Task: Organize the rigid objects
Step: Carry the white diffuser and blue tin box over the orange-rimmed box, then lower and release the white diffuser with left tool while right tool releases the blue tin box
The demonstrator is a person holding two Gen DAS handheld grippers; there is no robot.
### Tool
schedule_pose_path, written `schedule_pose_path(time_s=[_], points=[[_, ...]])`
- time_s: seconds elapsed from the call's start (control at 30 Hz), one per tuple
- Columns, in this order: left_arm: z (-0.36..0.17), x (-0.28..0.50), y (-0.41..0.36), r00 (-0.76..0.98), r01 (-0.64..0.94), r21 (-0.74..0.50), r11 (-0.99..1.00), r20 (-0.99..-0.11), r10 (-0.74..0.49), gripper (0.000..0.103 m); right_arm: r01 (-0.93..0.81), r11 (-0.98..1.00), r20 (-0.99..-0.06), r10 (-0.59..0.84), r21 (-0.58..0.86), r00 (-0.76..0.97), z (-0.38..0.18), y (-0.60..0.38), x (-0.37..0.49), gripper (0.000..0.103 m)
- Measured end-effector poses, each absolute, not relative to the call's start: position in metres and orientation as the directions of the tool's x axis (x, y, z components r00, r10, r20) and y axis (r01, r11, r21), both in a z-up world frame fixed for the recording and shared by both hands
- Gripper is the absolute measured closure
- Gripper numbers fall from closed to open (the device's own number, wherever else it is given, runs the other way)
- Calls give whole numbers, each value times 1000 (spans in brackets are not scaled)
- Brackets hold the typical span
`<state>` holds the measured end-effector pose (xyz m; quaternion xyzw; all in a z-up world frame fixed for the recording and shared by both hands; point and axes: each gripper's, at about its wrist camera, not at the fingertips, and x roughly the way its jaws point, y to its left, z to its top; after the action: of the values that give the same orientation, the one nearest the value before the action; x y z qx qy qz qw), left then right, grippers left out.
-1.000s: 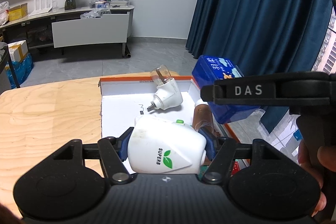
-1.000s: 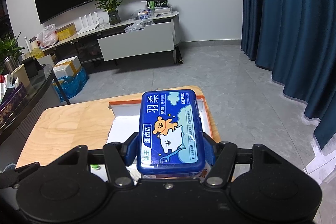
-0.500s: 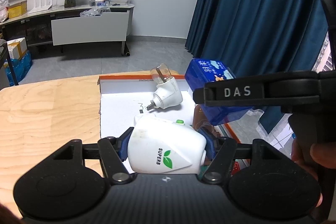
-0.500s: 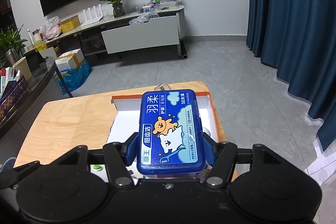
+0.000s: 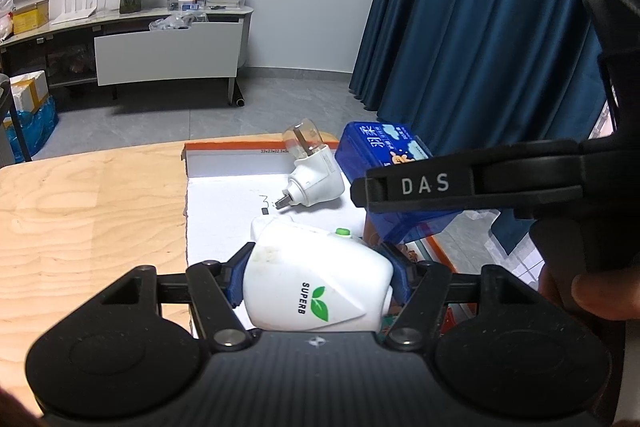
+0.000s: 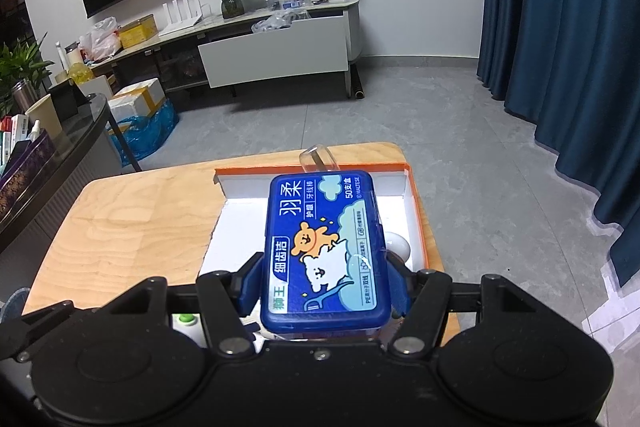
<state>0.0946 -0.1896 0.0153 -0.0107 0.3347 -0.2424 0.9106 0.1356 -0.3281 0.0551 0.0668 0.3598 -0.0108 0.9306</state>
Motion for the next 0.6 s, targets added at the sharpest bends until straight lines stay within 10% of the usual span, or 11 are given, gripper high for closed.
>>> schedule_pose_path(time_s=[0.6], points=[[8,98,-185,650,423,-191,886,-617,-443,36,52,993,-694,39,109,719,43,-321,149,29]])
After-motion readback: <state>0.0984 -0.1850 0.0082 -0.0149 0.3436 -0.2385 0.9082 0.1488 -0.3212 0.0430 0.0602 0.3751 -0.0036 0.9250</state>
